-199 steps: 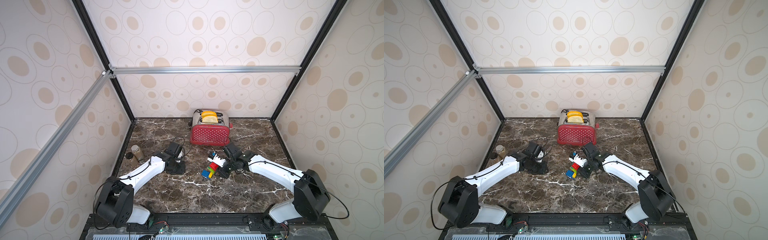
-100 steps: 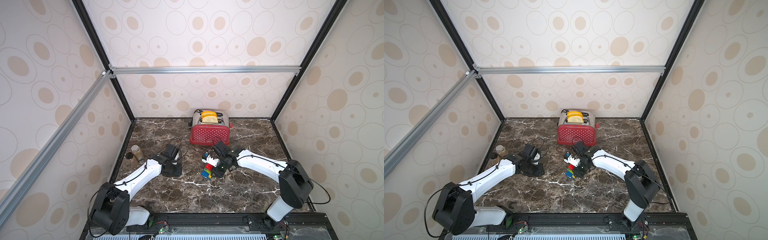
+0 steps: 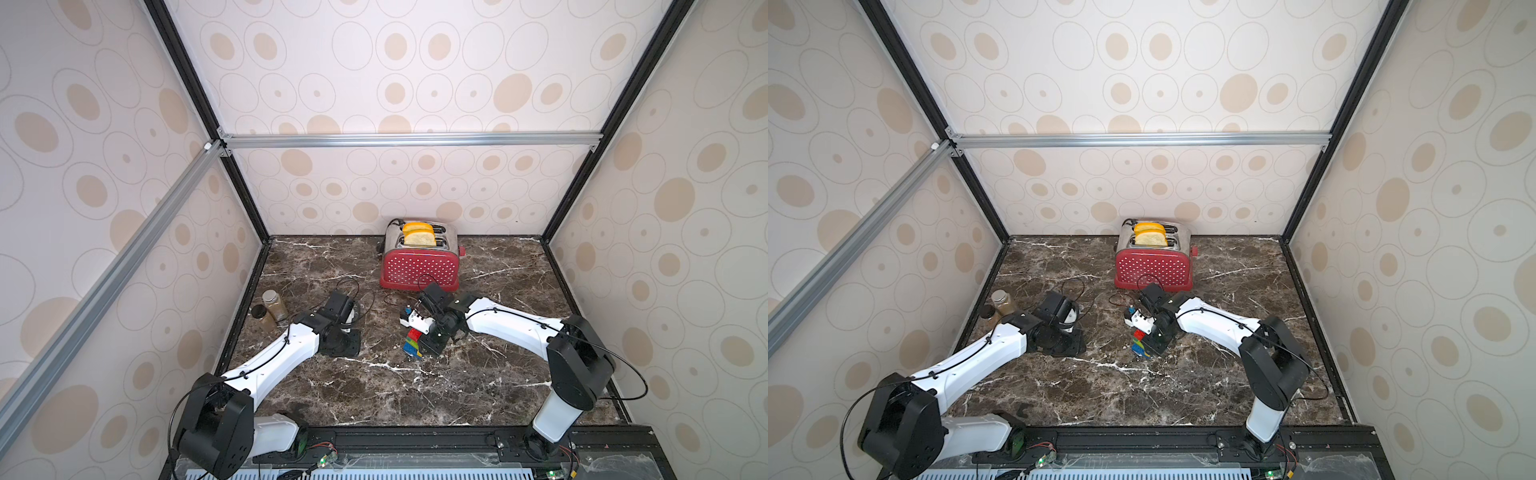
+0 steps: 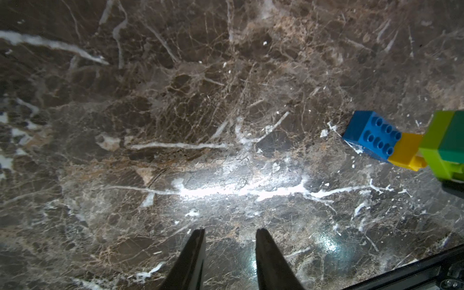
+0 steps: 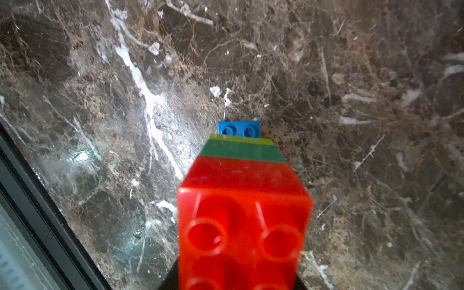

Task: Assemble the number 5 with lego
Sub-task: Assemble the lego brick with the lego brick.

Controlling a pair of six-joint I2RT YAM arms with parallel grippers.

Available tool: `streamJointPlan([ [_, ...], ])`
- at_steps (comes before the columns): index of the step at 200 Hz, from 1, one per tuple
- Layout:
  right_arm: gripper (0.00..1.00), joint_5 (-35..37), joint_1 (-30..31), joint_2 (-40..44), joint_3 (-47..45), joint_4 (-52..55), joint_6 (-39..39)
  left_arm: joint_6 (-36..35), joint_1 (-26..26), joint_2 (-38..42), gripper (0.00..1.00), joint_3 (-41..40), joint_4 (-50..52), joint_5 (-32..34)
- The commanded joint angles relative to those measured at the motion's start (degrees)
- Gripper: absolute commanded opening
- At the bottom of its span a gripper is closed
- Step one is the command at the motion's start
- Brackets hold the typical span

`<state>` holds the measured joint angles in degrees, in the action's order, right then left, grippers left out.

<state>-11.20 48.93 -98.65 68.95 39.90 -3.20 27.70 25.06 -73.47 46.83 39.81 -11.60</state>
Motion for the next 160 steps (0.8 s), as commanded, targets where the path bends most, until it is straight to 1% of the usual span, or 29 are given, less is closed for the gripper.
streamJointPlan([
  [1,0.23,0.6,0.6,-1.2,1.4,1.6,0.6,0.2,-0.4,1.6,0.37,-0.2,1.2,0.9],
  [88,0.24,3.2,1.0,-2.6,1.1,0.5,1.2,0.4,-0.4,2.2,0.37,-0.6,1.2,1.0],
  [160,0.23,3.9,1.3,-4.3,1.9,0.8,2.0,0.4,-0.4,2.4,0.37,-0.7,1.0,1.0],
])
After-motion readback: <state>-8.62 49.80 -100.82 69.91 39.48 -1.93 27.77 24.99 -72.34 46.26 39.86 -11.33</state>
